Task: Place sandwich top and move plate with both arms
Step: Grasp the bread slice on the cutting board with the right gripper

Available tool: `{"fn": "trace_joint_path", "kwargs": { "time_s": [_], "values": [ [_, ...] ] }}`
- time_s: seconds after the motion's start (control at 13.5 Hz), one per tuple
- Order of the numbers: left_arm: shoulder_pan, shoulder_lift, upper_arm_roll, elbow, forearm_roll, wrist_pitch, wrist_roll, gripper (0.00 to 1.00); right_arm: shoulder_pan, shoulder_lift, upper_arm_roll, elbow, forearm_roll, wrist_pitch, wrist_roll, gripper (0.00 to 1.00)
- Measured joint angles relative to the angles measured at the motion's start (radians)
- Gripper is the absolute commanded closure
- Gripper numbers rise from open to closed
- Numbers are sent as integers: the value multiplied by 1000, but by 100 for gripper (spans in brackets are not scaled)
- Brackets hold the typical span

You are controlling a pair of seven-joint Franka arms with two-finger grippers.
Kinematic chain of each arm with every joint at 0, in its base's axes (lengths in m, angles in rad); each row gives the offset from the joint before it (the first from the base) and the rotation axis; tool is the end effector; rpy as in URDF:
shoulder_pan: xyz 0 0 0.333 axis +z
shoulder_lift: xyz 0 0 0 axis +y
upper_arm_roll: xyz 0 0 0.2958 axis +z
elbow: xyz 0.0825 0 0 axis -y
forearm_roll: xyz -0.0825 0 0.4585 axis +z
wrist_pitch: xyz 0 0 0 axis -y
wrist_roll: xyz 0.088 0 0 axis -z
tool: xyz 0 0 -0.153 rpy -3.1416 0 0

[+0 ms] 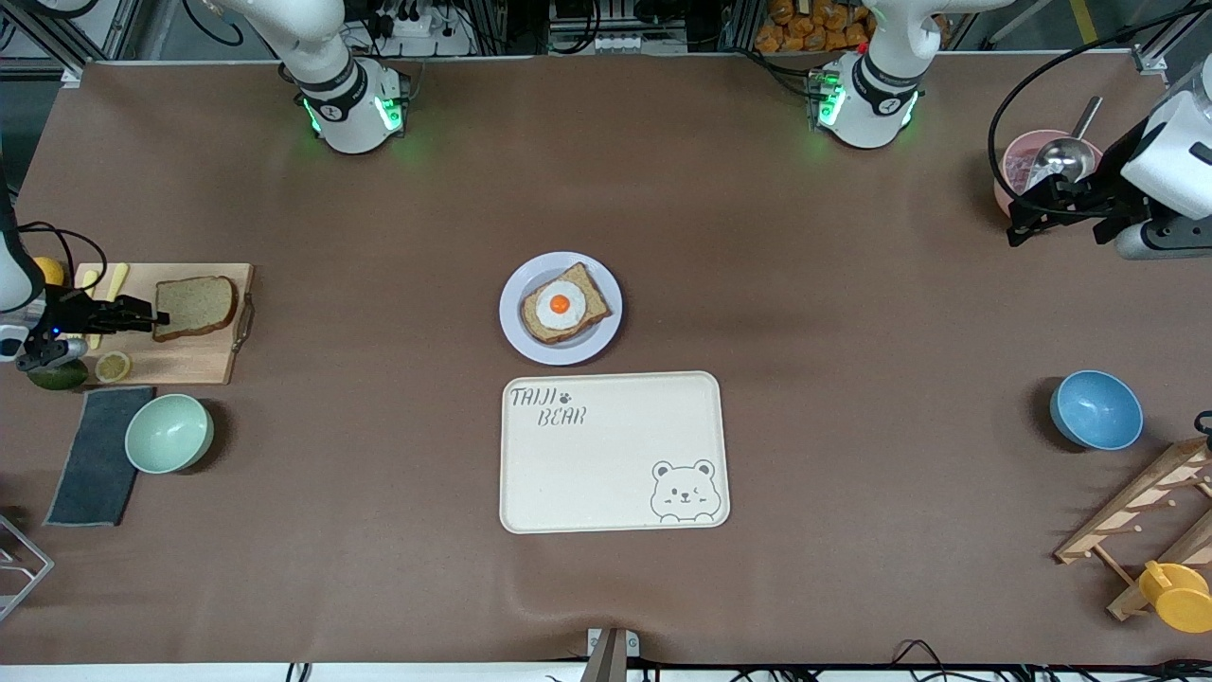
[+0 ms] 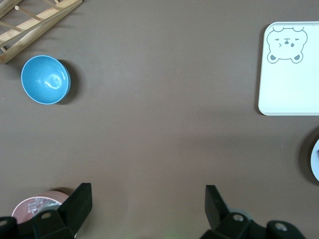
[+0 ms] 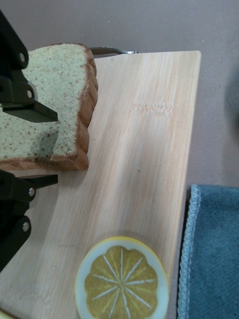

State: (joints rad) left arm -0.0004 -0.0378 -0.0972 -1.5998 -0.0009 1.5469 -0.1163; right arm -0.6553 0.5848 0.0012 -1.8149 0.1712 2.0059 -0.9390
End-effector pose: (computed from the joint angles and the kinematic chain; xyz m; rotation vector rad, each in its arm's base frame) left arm 0.6117 -0.0608 0.5638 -3.1370 -0.0295 0.0234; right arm 0.5076 -0.3673 0.0778 -2.7416 -0.2495 0.2440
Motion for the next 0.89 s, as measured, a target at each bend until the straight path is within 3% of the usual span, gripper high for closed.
{"fn": "trace_joint_path", "kwargs": {
  "time_s": [0.15,0.52,0.89],
  "values": [
    [-2,0,0,0,0,0,0,0,-1,0,0,-1,0,-2,-1,66],
    [-2,3,-8,-6,0,-1,0,0,-15,0,0,-4,0,-3,-18,100],
    [0,3,-7,-6,0,-1,0,0,-24,0,0,-5,1,-2,-33,100]
  ]
}}
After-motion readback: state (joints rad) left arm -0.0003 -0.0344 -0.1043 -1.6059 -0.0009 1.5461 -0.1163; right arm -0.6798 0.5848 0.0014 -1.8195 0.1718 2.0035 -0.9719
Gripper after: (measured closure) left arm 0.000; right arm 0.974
